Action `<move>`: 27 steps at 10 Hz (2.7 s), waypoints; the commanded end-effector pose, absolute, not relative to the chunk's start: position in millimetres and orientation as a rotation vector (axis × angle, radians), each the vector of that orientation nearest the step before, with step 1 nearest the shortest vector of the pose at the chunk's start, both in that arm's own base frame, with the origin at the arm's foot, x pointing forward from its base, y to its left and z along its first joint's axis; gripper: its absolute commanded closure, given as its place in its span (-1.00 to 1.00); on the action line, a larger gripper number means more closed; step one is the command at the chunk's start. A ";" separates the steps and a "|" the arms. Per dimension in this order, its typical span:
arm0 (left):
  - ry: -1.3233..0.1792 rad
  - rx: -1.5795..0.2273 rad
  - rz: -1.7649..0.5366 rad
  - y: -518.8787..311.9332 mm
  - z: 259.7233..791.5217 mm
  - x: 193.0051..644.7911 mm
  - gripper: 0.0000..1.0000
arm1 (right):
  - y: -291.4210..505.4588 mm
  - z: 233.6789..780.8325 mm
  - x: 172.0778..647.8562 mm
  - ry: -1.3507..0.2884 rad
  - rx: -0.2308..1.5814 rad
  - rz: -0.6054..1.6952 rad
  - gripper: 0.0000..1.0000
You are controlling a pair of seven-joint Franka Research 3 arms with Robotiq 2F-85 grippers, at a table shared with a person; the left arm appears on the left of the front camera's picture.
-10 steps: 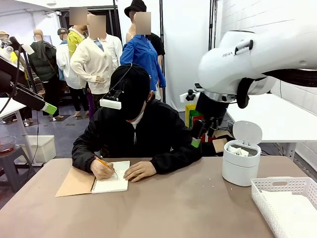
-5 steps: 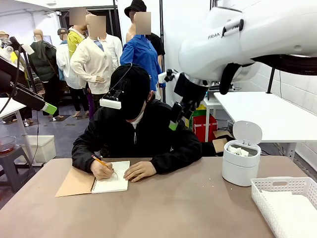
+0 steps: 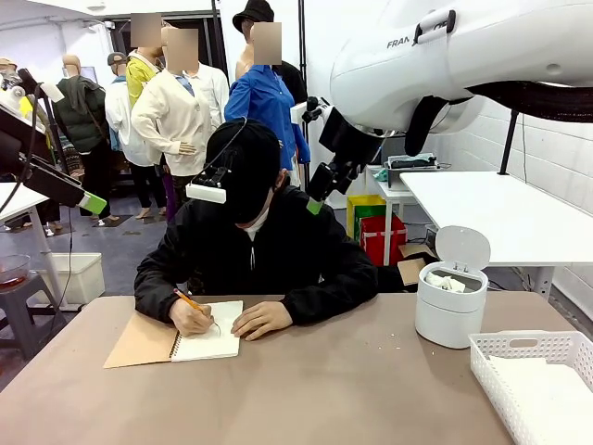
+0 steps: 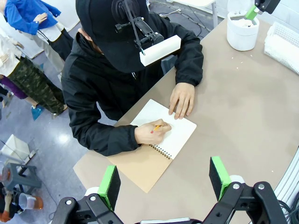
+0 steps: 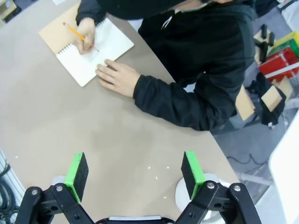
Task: Sort the paper based on its condition.
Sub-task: If a person hands you a paper, place it in the Organizing basket , and if it's crumpled, put it in the Trash can.
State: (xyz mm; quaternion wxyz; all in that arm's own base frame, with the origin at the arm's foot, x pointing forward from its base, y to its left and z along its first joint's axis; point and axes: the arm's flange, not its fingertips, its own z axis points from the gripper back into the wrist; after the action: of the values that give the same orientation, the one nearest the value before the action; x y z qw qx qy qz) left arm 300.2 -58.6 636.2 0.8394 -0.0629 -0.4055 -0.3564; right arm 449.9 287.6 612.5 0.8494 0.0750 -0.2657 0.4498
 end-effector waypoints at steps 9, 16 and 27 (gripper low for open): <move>-0.856 -0.128 -0.750 -58.4 636.0 300.2 -1.00 | 282.8 608.7 441.2 -0.572 0.225 0.935 -1.00; -0.856 -0.128 -0.750 -58.4 636.0 300.2 -1.00 | 287.8 614.3 448.0 -0.576 0.195 0.924 -1.00; -0.856 -0.128 -0.750 -58.4 636.0 300.2 -1.00 | 287.8 614.3 448.0 -0.576 0.195 0.924 -1.00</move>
State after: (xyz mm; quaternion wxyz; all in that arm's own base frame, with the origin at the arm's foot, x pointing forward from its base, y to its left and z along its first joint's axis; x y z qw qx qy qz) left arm 300.2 -58.6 636.2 0.8394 -0.0629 -0.4055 -0.3564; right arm 447.5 287.8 614.1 0.8508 0.0924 -0.2733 0.4391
